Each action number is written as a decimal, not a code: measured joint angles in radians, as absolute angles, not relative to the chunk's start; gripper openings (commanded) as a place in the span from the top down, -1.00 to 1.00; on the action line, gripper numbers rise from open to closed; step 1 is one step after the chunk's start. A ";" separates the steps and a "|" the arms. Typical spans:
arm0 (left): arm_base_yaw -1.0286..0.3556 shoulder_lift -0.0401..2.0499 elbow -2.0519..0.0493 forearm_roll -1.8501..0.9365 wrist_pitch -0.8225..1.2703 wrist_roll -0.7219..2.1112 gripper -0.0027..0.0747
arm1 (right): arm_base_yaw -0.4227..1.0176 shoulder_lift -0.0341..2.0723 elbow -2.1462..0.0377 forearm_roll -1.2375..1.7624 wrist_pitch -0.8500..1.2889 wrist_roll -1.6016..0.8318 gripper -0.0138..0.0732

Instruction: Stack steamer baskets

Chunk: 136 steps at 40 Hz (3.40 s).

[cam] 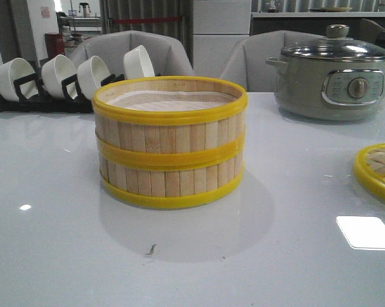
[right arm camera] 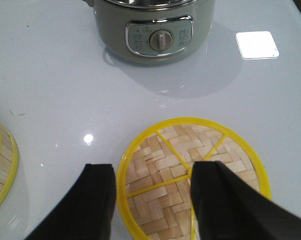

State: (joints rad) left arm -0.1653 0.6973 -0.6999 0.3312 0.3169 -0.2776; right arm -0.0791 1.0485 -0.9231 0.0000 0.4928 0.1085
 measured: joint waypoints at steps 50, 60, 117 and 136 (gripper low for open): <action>-0.165 0.761 -0.835 0.361 0.382 -0.277 0.71 | -0.079 1.048 -0.923 0.000 0.491 0.109 -0.34; -0.165 0.761 -0.835 0.361 0.382 -0.277 0.71 | -0.079 1.048 -0.923 0.000 0.489 0.109 -0.34; -0.174 0.761 -0.761 0.342 0.323 -0.277 0.71 | -0.079 1.048 -0.923 0.000 0.493 0.109 -0.34; -0.174 0.761 -0.761 0.342 0.323 -0.277 0.71 | -0.079 1.048 -0.923 0.000 0.493 0.109 -0.34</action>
